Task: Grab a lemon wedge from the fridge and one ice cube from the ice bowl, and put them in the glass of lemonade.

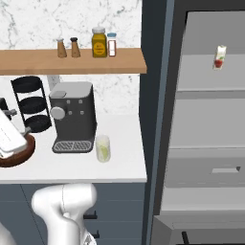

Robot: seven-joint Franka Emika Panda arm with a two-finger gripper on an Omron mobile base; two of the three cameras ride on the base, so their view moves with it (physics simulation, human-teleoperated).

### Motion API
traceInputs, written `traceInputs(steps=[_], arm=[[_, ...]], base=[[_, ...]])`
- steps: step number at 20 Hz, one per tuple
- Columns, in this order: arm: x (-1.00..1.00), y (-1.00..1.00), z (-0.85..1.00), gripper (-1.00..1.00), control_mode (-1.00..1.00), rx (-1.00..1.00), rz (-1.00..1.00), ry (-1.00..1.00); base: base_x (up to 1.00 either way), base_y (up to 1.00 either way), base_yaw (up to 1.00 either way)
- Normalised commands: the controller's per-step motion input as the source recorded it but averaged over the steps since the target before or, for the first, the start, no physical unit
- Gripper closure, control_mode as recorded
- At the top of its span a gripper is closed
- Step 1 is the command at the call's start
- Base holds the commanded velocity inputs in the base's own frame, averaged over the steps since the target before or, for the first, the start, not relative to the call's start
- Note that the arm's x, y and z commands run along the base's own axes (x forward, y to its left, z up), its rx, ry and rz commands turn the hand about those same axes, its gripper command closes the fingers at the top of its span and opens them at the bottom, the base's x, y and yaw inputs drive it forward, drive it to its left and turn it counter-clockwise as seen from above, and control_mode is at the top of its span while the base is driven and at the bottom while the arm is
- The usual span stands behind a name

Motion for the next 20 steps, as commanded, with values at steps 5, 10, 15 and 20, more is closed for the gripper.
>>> traceInputs(steps=[5, 10, 15, 20], arm=[[-0.18, -0.14, 0.00, -1.00, -1.00, 0.06, 0.01, -0.04], [0.00, -0.01, 0.00, -1.00, -1.00, 0.00, 0.00, 0.00], [0.00, 0.00, 0.00, -1.00, -1.00, 0.00, 0.00, 0.00], [0.00, 0.01, 0.00, -1.00, -1.00, -0.01, 0.01, -0.01]], base=[[0.00, 0.00, 0.00], [0.00, 0.00, 0.00], [0.00, 0.00, 0.00], [0.00, 0.00, 0.00]])
